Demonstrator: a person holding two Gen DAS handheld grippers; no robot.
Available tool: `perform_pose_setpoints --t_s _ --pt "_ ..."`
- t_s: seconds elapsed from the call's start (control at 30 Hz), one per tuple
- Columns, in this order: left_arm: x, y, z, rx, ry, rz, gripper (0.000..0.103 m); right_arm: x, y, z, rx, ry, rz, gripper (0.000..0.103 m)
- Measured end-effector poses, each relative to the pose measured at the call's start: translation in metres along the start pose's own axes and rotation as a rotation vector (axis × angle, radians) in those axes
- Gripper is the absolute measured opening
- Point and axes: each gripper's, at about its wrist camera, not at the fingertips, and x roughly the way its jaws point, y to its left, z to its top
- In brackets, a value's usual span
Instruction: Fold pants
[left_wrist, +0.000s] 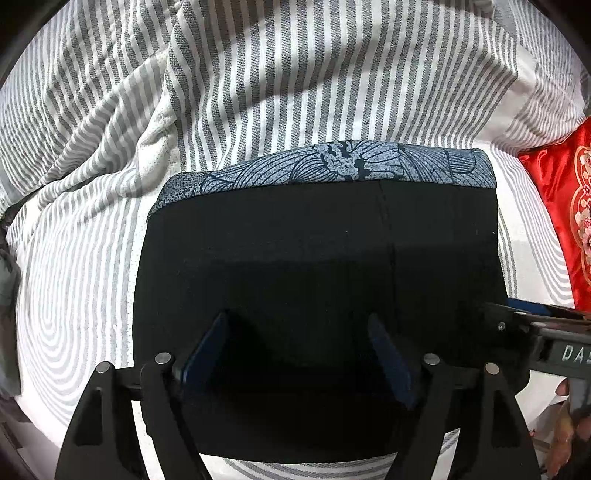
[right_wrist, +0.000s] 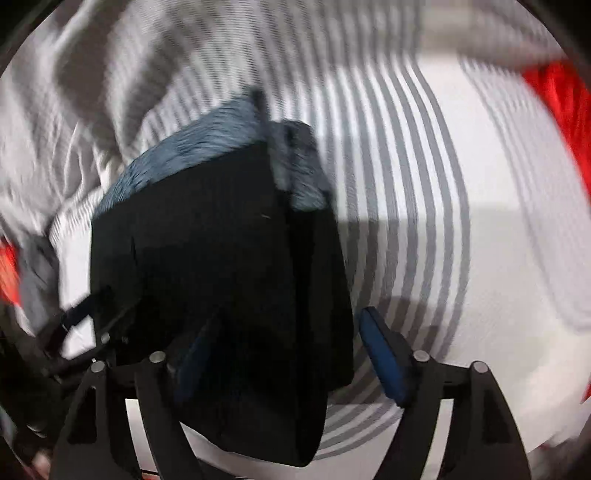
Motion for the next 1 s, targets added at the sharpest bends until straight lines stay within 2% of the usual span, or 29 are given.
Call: perform_pose_setpoints --t_s 0.17,0.27,0.43,0.67,1.0 --pt "0.002 -0.001 0.001 -0.002 0.015 0.005 0.08 -0.004 0.018 -0.003 -0.13 -0.036 -0.087 0.082" --pt "0.005 -0.001 0.004 0.005 0.029 -0.006 0.08 -0.004 0.023 -0.004 -0.168 -0.053 -0.146 0.089" --pt "0.01 -0.001 0.006 0.008 0.037 -0.019 0.08 -0.005 0.031 -0.007 -0.215 -0.083 -0.21 0.095" --pt "0.01 0.003 0.003 0.005 0.032 -0.02 0.081 -0.005 0.023 -0.006 -0.185 -0.069 -0.18 0.1" --pt "0.005 0.006 0.002 -0.036 0.02 -0.003 0.081 -0.022 -0.004 -0.013 -0.132 -0.03 -0.067 0.1"
